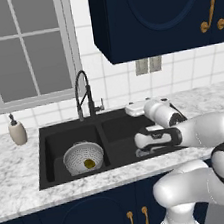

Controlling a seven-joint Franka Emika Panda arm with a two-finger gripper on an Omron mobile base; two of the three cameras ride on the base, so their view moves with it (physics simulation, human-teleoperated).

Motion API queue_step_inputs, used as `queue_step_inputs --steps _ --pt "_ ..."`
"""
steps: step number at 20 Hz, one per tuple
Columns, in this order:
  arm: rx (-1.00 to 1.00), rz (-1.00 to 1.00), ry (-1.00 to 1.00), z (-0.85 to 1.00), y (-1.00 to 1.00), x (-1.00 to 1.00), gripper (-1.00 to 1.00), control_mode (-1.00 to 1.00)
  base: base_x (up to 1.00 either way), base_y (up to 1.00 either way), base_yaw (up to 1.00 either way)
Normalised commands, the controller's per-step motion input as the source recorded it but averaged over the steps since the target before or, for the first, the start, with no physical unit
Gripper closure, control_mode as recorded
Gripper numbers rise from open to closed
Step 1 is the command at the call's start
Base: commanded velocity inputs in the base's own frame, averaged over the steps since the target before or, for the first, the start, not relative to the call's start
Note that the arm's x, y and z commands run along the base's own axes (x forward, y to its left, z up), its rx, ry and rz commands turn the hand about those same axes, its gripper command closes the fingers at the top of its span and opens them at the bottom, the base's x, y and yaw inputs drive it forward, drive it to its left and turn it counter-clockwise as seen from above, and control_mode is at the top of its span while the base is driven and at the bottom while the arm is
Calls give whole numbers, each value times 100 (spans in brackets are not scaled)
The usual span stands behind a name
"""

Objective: Put the colander in the sink, put the kiwi in the colander, and turn on the sink faucet and pour water over the colander.

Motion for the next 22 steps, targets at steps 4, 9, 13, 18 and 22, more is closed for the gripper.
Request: queue_step_inputs --steps 4,9,13,18,22 --pt "0 0 1 -1 1 11 -100 -100 0 0 0" --pt "0 0 1 -5 6 34 -100 -100 0 0 0" --pt "0 0 3 -11 0 20 -100 -100 0 0 0" --pt "0 0 3 -18 0 16 -100 -100 0 0 0" --pt "0 0 3 -21 4 16 -100 -100 0 0 0"
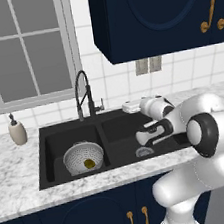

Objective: Put the colander in the sink, put the kiwi in the colander, and turn on the sink faucet and pour water over the colander.

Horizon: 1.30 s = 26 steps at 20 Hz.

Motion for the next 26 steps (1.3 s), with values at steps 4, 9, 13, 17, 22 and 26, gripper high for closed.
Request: queue_step_inputs --steps 4,9,13,17,22,26 --pt "0 0 2 -18 20 26 -100 -100 0 0 0" --pt "0 0 1 -19 33 33 -100 -100 0 0 0" --pt "0 0 0 -25 40 37 -100 -100 0 0 0" --pt "0 0 0 -27 29 36 -100 -100 0 0 0" --pt "0 0 0 -22 22 38 -100 -100 0 0 0" --pt "0 0 0 -21 7 35 -100 -100 0 0 0"
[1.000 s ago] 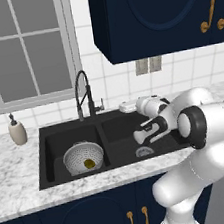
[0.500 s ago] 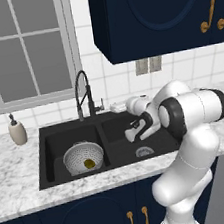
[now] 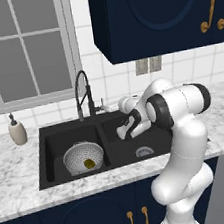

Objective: Put the colander in the sink, put the kiwi in the colander, and turn on the sink faucet and pour water over the colander.

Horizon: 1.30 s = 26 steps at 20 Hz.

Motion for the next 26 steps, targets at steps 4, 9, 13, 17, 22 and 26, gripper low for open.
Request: queue_step_inputs --steps 4,9,13,17,22,26 --pt "0 0 0 -18 6 37 -100 -100 0 0 0" --pt "0 0 0 -17 4 29 -100 -100 0 0 0" --pt "0 0 0 -15 7 25 -100 -100 0 0 0" --pt "0 0 0 -12 15 31 -100 -100 0 0 0" --pt "0 0 0 -17 21 38 -100 -100 0 0 0" --pt "0 0 1 -15 18 32 -100 -100 0 0 0"
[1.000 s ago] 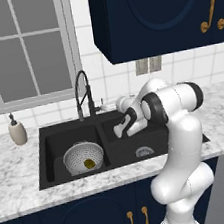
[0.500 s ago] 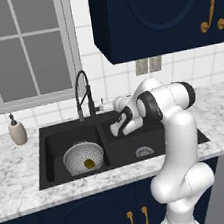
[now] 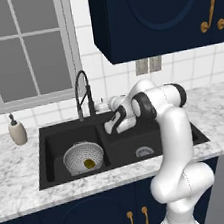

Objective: Put the colander in the sink, put the kiwi in the colander, and turn on the sink faucet and pour water over the colander.

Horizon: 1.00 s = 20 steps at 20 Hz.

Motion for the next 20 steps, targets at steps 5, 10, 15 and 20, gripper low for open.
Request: queue_step_inputs --steps 5,10,15,20 --pt "0 0 2 -13 1 19 -100 -100 0 0 0" --pt "0 -1 0 -10 0 26 -100 -100 0 0 0" --pt "0 -3 0 -2 0 33 -100 -100 0 0 0" --pt "0 0 0 0 0 22 -100 -100 0 0 0"
